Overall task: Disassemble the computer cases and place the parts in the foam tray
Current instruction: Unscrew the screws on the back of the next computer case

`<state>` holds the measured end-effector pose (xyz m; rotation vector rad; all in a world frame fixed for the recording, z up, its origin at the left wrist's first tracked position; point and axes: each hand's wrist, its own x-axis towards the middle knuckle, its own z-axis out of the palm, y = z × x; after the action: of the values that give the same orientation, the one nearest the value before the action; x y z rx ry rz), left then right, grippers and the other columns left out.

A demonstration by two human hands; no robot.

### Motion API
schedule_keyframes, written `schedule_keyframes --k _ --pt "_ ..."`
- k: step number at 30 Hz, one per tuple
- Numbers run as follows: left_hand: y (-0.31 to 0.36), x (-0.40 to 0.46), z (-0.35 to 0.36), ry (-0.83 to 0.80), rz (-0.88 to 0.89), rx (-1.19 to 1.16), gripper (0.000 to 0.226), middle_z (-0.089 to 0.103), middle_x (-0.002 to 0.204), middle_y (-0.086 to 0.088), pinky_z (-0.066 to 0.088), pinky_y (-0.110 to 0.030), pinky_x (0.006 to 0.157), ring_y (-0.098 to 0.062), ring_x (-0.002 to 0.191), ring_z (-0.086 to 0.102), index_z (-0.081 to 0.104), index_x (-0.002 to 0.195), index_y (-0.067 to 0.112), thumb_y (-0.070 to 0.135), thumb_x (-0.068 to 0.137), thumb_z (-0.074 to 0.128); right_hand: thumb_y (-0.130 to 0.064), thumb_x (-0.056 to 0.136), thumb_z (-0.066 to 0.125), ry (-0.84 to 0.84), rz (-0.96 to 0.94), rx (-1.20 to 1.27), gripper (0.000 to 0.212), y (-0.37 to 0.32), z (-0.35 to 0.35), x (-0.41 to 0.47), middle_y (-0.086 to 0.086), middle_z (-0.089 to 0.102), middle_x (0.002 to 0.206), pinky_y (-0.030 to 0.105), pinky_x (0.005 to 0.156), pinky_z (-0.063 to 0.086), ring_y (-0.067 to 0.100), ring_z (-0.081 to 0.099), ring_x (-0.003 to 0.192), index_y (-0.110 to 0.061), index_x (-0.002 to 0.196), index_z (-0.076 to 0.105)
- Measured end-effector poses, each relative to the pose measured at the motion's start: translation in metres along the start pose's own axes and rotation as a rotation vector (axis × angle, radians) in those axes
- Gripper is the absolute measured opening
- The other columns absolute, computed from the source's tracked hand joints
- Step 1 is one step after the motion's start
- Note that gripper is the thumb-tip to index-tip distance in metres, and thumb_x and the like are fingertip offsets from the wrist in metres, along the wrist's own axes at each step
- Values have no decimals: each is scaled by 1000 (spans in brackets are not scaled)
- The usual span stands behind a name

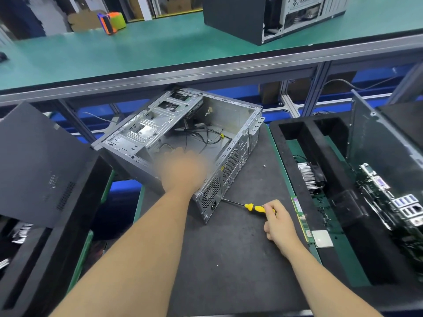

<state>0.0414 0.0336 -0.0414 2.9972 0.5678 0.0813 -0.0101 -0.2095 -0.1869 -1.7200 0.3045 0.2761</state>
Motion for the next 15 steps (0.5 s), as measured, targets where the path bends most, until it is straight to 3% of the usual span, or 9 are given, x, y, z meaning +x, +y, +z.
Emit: schedule_keyframes --k 4,6,9,11,15 --pt "-1 1 0 1 -2 -27 53 53 137 -5 30 -51 105 -32 124 44 66 121 20 43 101 22 -21 100 60 19 132 292 11 -10 -5 -2 7 48 75 27 43 33 19 49 51 -11 96 63" --pt "-2 1 1 6 -4 -32 53 54 137 -5 30 -51 106 -32 125 44 66 121 20 43 101 22 -24 100 61 32 174 362 19 -13 -4 -2 11 52 75 27 44 36 20 53 52 -5 101 64" --pt "-2 2 1 6 -5 -33 53 54 137 -4 30 -50 106 -31 125 43 66 122 21 44 101 23 -41 103 49 40 258 201 36 -19 2 1 5 45 60 20 41 23 16 35 41 -8 94 60" --pt "-1 1 1 9 -2 -29 53 54 137 -4 30 -51 105 -31 125 43 66 122 21 44 101 23 -42 104 42 38 259 111 36 -19 5 2 3 39 58 19 42 20 14 27 40 -14 85 55" --pt "-1 1 2 14 1 -17 54 53 137 -4 30 -51 106 -31 125 44 66 121 20 44 101 22 -37 105 39 80 46 -146 41 -8 7 -1 7 44 64 30 52 29 20 35 53 -9 75 41"
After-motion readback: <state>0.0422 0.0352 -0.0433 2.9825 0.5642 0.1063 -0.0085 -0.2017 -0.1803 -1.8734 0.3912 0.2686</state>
